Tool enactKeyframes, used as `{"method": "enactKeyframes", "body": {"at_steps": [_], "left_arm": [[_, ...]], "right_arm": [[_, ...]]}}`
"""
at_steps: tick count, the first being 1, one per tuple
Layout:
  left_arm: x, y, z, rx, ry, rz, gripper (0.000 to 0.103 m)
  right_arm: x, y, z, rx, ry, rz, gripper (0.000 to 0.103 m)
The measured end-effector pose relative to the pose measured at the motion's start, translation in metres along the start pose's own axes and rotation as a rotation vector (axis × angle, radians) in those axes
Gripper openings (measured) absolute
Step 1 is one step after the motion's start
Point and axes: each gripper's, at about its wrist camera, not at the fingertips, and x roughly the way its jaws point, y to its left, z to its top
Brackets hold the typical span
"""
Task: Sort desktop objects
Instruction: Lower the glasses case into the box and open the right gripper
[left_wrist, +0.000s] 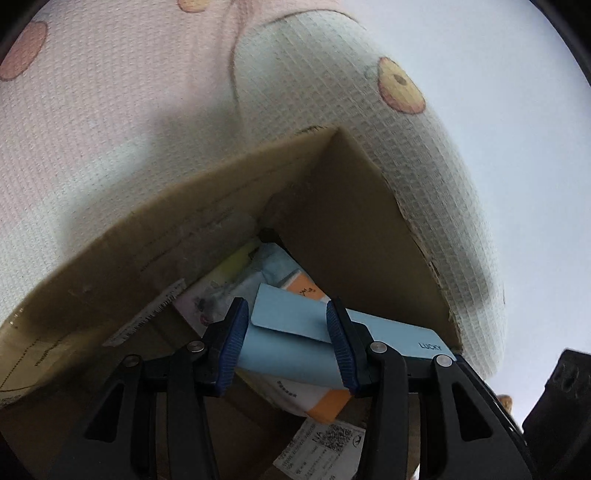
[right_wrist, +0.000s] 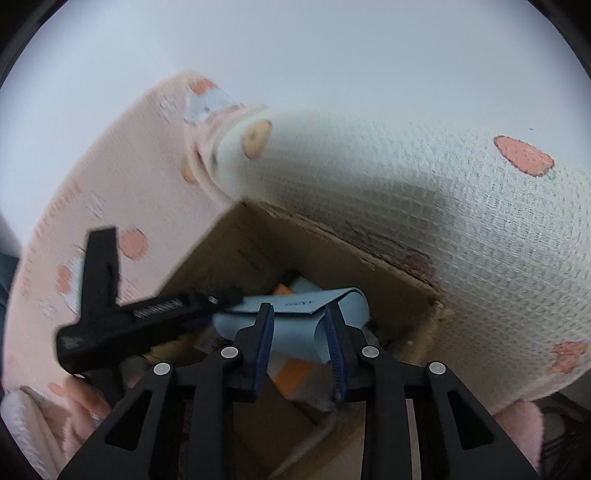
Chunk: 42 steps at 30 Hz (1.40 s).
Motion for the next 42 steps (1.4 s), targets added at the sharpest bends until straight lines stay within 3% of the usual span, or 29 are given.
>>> {"method": "enactKeyframes", "body": {"at_steps": [6, 10, 13, 20, 26, 28, 31, 37, 42], "left_arm": [[0.015, -0.004, -0.003, 0.015, 0.036, 0.029, 0.04], [0.018, -0.001, 0.001, -0.007, 0.033, 0.012, 0.039], [0.018, -0.002, 0.002, -0.003, 0.027, 0.014, 0.039], [0.011, -0.005, -0.003, 0.015, 0.014, 0.03, 0.039], [-0.004, 0.008, -0.007, -0.056, 0.021, 0.009, 0.039], [-0.011, 0.015, -0.012, -0.082, 0.039, -0.021, 0.039], [-0.019, 0.021, -0.021, -0.115, 0.046, 0.0, 0.039], [-0.009, 0.01, -0.035, -0.06, 0.103, -0.013, 0.039], [-0.005, -0.001, -0.03, -0.02, 0.064, 0.029, 0.026]], "right_arm": [[-0.003, -0.007, -0.004, -0.015, 0.1, -0.018, 0.026], [-0.011, 0.004, -0.007, -0.05, 0.111, 0.069, 0.026], [-0.005, 0.022, -0.009, -0.128, 0.111, 0.029, 0.026], [0.024, 0.041, -0.017, -0.17, 0.169, -0.004, 0.026], [0.048, 0.034, -0.019, -0.136, 0.206, -0.05, 0.026], [0.052, 0.031, -0.018, -0.122, 0.195, -0.064, 0.026], [0.052, 0.032, -0.019, -0.126, 0.183, -0.076, 0.026], [0.056, 0.039, -0.024, -0.176, 0.15, -0.121, 0.026], [0.053, 0.031, -0.02, -0.146, 0.149, -0.083, 0.026]]}}
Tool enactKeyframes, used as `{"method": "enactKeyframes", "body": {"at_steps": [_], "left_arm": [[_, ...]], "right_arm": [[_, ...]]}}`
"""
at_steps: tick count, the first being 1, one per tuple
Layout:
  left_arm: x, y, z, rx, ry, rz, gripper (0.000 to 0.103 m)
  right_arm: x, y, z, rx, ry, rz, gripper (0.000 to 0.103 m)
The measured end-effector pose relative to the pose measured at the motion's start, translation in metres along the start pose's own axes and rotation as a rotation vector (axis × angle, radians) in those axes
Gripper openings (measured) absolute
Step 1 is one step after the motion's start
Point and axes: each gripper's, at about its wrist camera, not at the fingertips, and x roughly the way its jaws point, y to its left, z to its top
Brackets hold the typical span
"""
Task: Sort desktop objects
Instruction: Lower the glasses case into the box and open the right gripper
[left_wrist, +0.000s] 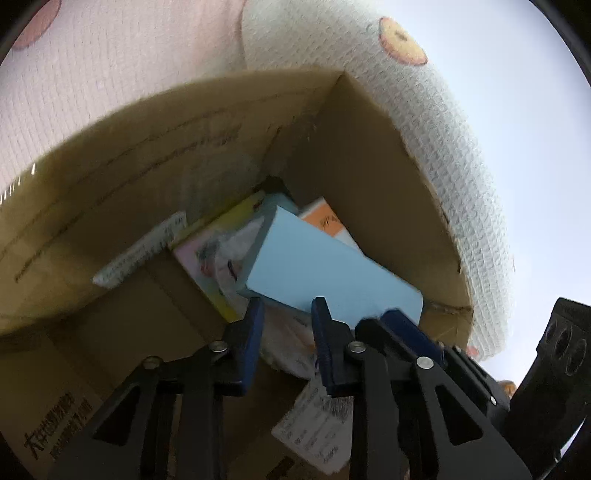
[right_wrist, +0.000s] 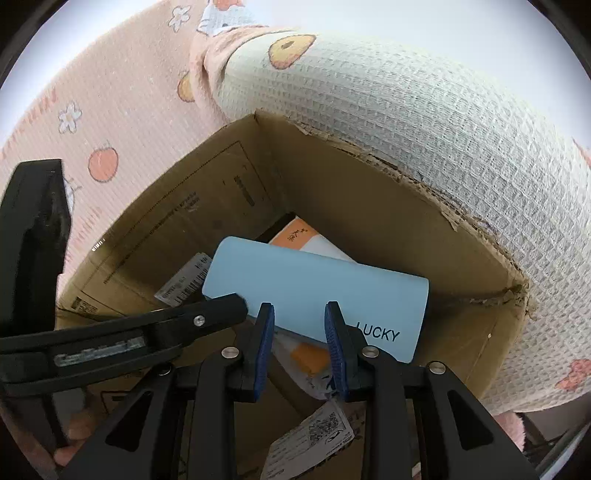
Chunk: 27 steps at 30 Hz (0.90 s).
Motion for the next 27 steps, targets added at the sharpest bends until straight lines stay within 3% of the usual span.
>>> {"method": "enactKeyframes", "body": {"at_steps": [1, 6, 14, 22, 27], "left_arm": [[0.0, -0.001, 0.002, 0.006, 0.002, -0.01, 0.018], [0.001, -0.005, 0.013, -0.003, 0.002, -0.047, 0.012], [0.007, -0.005, 0.029, -0.033, 0.002, -0.083, 0.012], [-0.003, -0.008, 0.019, -0.02, -0.034, -0.051, 0.012], [-0.027, -0.01, 0.006, 0.005, -0.093, -0.014, 0.024]], "right_arm": [[0.0, 0.0, 0.001, 0.0, 0.002, -0.001, 0.026], [0.0, 0.002, 0.0, -0.038, 0.011, -0.014, 0.026], [-0.004, -0.005, -0.001, -0.033, 0.027, 0.019, 0.026], [-0.003, -0.005, -0.003, -0.047, 0.021, 0.012, 0.026], [-0.007, -0.004, -0.004, -0.025, 0.022, 0.004, 0.026]]}}
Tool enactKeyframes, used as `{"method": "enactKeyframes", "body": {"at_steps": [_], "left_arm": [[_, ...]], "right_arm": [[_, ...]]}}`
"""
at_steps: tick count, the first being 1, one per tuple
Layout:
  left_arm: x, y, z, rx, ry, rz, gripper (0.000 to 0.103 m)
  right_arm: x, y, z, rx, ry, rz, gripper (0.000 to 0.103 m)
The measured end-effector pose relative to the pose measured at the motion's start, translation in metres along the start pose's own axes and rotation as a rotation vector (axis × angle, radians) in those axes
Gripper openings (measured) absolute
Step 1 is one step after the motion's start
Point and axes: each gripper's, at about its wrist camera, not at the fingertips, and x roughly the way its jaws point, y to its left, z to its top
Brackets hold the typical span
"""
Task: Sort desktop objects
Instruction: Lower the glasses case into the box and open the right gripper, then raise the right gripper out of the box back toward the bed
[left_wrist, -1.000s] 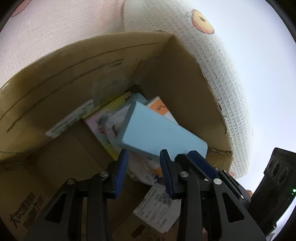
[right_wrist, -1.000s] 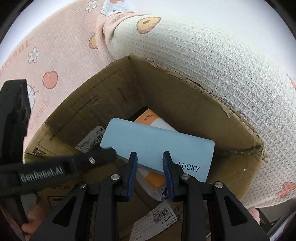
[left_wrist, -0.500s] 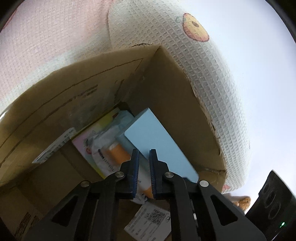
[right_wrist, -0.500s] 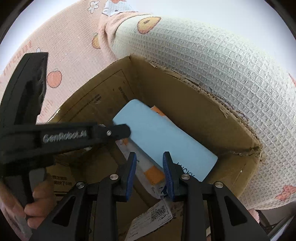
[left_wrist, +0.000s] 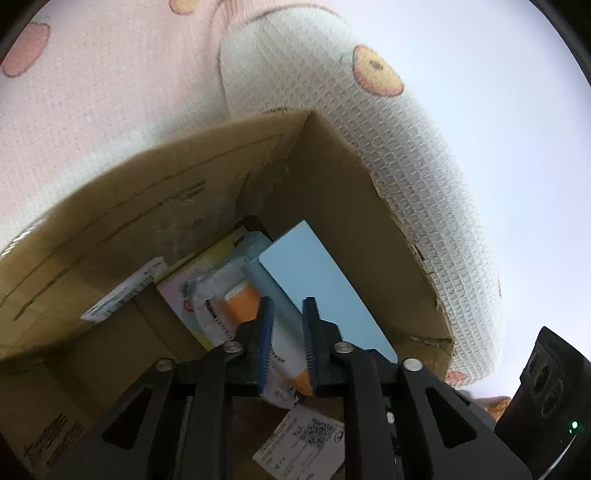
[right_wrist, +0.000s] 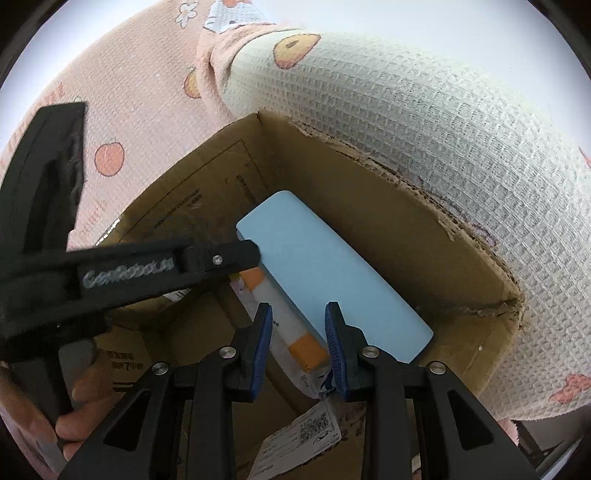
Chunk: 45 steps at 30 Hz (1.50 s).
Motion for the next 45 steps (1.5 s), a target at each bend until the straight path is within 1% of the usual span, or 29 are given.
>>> {"method": "enactKeyframes", "body": {"at_steps": [2, 5, 7, 11, 12, 16, 18, 20, 21, 22, 23, 26, 28, 30, 32, 33, 35, 37, 39, 41, 43, 45], "left_arm": [[-0.012, 0.0, -0.003, 0.011, -0.027, 0.017, 0.036], [-0.036, -0.003, -0.01, 0.063, -0.091, 0.078, 0.041], [-0.05, -0.002, -0.014, 0.079, -0.123, 0.094, 0.044], [-0.088, 0.014, -0.019, 0.084, -0.181, 0.108, 0.045], [-0.089, 0.014, -0.022, 0.086, -0.197, 0.116, 0.045], [-0.122, 0.035, -0.039, 0.104, -0.278, 0.178, 0.046], [-0.144, 0.05, -0.047, 0.107, -0.318, 0.194, 0.048], [-0.166, 0.061, -0.053, 0.116, -0.348, 0.205, 0.052], [-0.185, 0.07, -0.063, 0.116, -0.379, 0.215, 0.052], [-0.191, 0.076, -0.066, 0.109, -0.399, 0.222, 0.053], [-0.202, 0.089, -0.074, 0.096, -0.421, 0.227, 0.054], [-0.222, 0.123, -0.088, 0.036, -0.456, 0.233, 0.054], [-0.243, 0.152, -0.102, -0.018, -0.499, 0.245, 0.054], [-0.256, 0.178, -0.115, -0.073, -0.536, 0.254, 0.054], [-0.265, 0.2, -0.128, -0.129, -0.554, 0.255, 0.058], [-0.268, 0.217, -0.139, -0.174, -0.555, 0.256, 0.059], [-0.268, 0.24, -0.156, -0.239, -0.544, 0.256, 0.059], [-0.264, 0.266, -0.174, -0.319, -0.515, 0.253, 0.059], [-0.26, 0.29, -0.191, -0.397, -0.485, 0.272, 0.059], [-0.256, 0.305, -0.2, -0.431, -0.471, 0.299, 0.059], [-0.253, 0.318, -0.207, -0.436, -0.452, 0.348, 0.059], [-0.248, 0.328, -0.21, -0.439, -0.431, 0.394, 0.06]], "right_arm": [[-0.006, 0.007, -0.002, 0.0, -0.001, -0.025, 0.026], [-0.018, 0.017, -0.007, -0.015, -0.019, -0.025, 0.026], [-0.028, 0.024, -0.009, -0.029, -0.03, -0.029, 0.026], [-0.046, 0.047, -0.011, -0.073, -0.06, -0.028, 0.028], [-0.05, 0.053, -0.011, -0.086, -0.068, -0.027, 0.028], [-0.065, 0.086, -0.012, -0.152, -0.096, -0.025, 0.035], [-0.067, 0.103, -0.013, -0.186, -0.1, -0.023, 0.037], [-0.068, 0.123, -0.016, -0.22, -0.103, -0.017, 0.038], [-0.067, 0.131, -0.016, -0.233, -0.104, -0.013, 0.038], [-0.066, 0.144, -0.018, -0.26, -0.098, -0.012, 0.038], [-0.064, 0.152, -0.02, -0.281, -0.092, -0.012, 0.039], [-0.06, 0.182, -0.03, -0.337, -0.061, 0.012, 0.041], [-0.056, 0.204, -0.037, -0.371, -0.052, 0.037, 0.041], [-0.053, 0.22, -0.041, -0.397, -0.053, 0.046, 0.042], [-0.046, 0.241, -0.043, -0.43, -0.041, 0.067, 0.044], [-0.042, 0.253, -0.046, -0.45, -0.026, 0.078, 0.045], [-0.035, 0.27, -0.051, -0.488, 0.002, 0.09, 0.05], [-0.025, 0.288, -0.061, -0.528, 0.04, 0.117, 0.052], [-0.016, 0.298, -0.07, -0.554, 0.076, 0.14, 0.052], [-0.003, 0.309, -0.081, -0.579, 0.126, 0.164, 0.052], [0.013, 0.317, -0.09, -0.587, 0.187, 0.183, 0.052], [0.028, 0.322, -0.095, -0.583, 0.237, 0.182, 0.052]]}}
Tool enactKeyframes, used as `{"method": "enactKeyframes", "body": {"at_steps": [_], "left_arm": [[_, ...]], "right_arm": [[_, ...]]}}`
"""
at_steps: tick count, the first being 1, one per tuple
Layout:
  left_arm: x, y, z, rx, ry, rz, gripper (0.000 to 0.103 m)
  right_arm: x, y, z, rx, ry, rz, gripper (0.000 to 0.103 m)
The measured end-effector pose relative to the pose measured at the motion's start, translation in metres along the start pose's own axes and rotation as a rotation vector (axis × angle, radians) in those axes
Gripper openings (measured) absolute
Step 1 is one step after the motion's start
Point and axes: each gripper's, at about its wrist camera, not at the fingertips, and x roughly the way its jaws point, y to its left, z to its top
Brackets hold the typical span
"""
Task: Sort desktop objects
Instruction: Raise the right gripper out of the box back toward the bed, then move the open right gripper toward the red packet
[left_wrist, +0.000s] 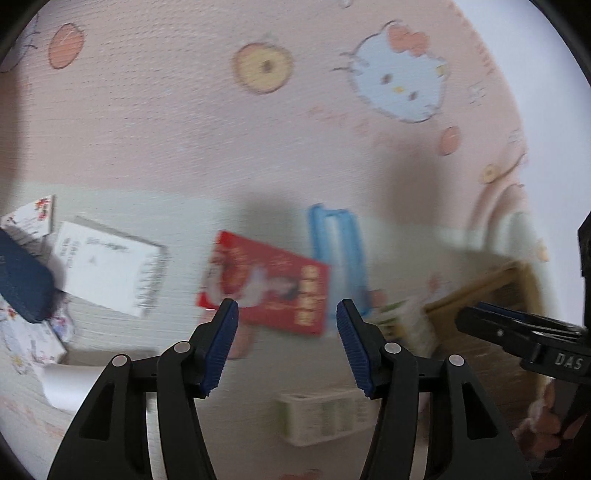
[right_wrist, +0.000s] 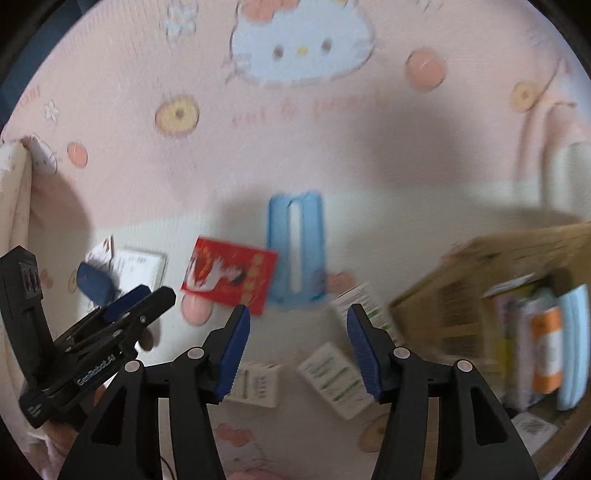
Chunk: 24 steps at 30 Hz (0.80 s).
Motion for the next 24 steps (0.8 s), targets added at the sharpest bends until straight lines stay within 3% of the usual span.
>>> {"method": "enactKeyframes", "body": {"at_steps": [3, 8, 13, 15, 17, 21, 24], "left_arm": [[0.019, 0.017, -0.001, -0.027, 0.036, -0.008, 0.062], [0.046, 0.046, -0.003, -0.171, 0.097, -0.068, 0.063], [0.057, 0.051, 0.002, -0.129, 0.081, 0.022, 0.064], [0.064, 0.052, 0.007, -0.103, 0.083, 0.062, 0.064], [0.069, 0.054, 0.01, -0.101, 0.08, 0.055, 0.064], [0.087, 0.07, 0.012, -0.194, 0.116, -0.017, 0.064], [0.085, 0.083, 0.006, -0.303, 0.078, -0.087, 0.064]], "right_arm": [[0.024, 0.003, -0.002, 0.003, 0.061, 0.0, 0.052], [0.062, -0.003, -0.002, 0.036, 0.137, 0.006, 0.053], [0.089, -0.008, -0.001, 0.077, 0.174, 0.029, 0.053], [0.097, -0.007, 0.0, 0.086, 0.166, 0.052, 0.054], [0.105, -0.007, 0.002, 0.105, 0.151, 0.087, 0.054], [0.123, -0.01, 0.007, 0.157, 0.089, 0.155, 0.054], [0.134, -0.014, 0.009, 0.174, 0.024, 0.173, 0.054]]}}
